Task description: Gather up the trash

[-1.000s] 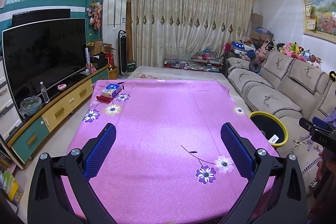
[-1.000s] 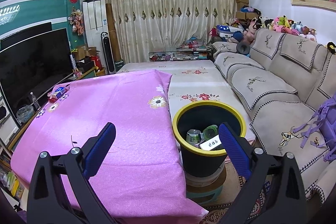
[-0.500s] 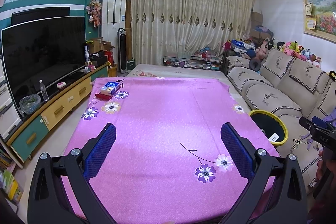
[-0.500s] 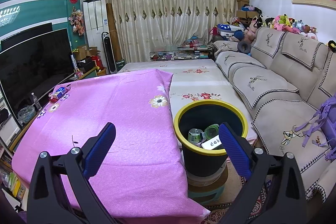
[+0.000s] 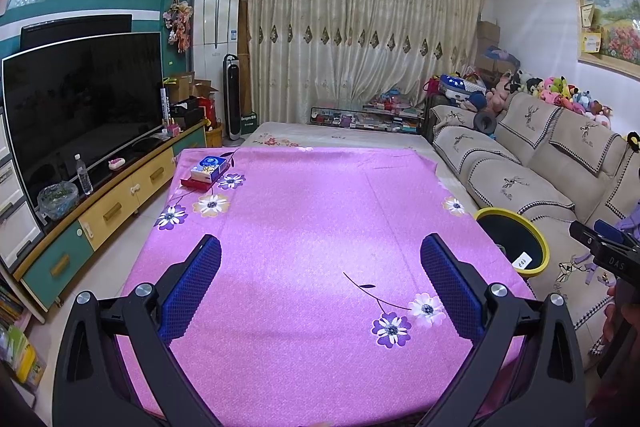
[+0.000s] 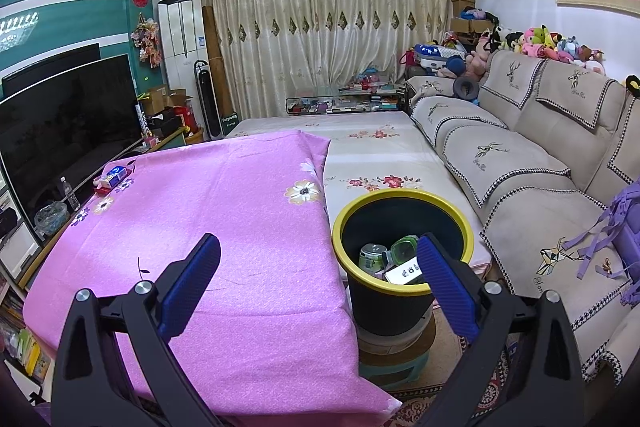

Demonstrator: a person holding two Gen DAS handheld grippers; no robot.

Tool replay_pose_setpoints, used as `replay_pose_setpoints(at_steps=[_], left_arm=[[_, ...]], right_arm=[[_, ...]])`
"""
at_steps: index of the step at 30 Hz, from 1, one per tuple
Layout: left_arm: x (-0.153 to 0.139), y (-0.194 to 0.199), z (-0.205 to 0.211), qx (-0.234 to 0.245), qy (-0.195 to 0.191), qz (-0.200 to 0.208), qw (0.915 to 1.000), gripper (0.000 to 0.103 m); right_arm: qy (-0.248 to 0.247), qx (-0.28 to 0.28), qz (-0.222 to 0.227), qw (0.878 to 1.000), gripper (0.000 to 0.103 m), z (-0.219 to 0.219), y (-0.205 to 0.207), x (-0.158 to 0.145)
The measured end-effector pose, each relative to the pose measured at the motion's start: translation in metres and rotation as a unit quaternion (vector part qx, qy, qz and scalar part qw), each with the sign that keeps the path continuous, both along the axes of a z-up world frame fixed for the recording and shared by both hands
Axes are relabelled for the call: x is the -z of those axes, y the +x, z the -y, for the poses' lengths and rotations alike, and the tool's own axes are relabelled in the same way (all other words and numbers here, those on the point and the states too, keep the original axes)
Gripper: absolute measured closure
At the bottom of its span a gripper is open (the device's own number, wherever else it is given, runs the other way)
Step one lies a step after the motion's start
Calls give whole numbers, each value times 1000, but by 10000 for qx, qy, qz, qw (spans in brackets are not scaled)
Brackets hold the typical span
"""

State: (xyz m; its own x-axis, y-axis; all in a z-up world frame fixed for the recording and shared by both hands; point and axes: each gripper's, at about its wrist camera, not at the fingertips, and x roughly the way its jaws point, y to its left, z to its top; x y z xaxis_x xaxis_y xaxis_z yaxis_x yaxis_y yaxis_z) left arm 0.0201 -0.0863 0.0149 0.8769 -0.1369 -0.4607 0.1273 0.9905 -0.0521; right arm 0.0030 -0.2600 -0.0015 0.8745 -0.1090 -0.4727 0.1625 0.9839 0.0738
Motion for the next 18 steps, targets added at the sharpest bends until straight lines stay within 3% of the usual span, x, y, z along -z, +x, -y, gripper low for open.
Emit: replay_pose_setpoints(at_steps=[18], left_arm=[[5, 9, -5, -61, 22, -129, 9999, 5]], right_arm=[[8, -13, -26, 10000, 9, -3, 0, 3]])
